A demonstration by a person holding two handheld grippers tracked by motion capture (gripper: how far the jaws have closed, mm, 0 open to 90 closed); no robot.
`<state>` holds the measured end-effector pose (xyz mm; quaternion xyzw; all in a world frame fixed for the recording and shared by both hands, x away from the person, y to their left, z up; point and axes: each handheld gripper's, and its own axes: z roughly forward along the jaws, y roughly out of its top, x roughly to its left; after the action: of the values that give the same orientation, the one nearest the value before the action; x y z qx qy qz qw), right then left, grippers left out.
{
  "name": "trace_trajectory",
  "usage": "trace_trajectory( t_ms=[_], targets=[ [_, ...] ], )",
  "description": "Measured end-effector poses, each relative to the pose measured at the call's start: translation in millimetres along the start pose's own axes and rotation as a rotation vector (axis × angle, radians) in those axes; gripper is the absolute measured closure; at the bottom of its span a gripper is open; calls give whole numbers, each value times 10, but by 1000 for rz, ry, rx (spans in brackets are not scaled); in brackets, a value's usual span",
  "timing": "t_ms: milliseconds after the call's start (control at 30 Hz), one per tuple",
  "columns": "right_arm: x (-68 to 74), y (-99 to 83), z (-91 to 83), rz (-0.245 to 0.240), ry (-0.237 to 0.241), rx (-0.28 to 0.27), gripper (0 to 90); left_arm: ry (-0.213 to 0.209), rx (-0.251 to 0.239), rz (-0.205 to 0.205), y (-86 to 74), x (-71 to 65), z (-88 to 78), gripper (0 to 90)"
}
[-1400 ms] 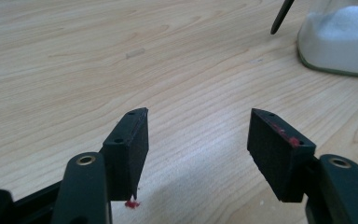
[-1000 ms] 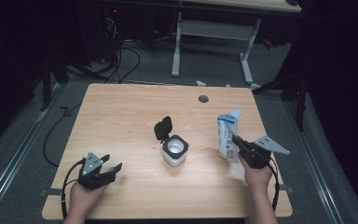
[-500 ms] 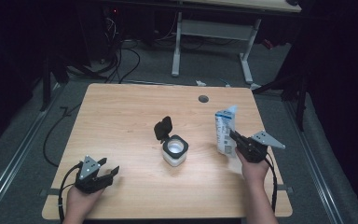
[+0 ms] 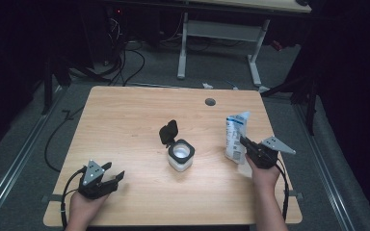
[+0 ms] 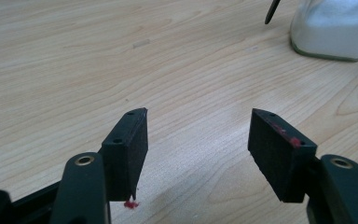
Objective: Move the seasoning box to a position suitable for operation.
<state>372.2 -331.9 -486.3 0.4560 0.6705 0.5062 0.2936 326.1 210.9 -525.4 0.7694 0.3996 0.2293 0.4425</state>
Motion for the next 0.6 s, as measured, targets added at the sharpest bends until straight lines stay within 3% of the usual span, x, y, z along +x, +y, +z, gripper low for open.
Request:
trace_trajectory(
  t_ms=[600],
  targets=[
    [40, -68, -121, -7, -6, 14, 874, -33, -2, -9, 46, 31, 47, 378]
  ],
)
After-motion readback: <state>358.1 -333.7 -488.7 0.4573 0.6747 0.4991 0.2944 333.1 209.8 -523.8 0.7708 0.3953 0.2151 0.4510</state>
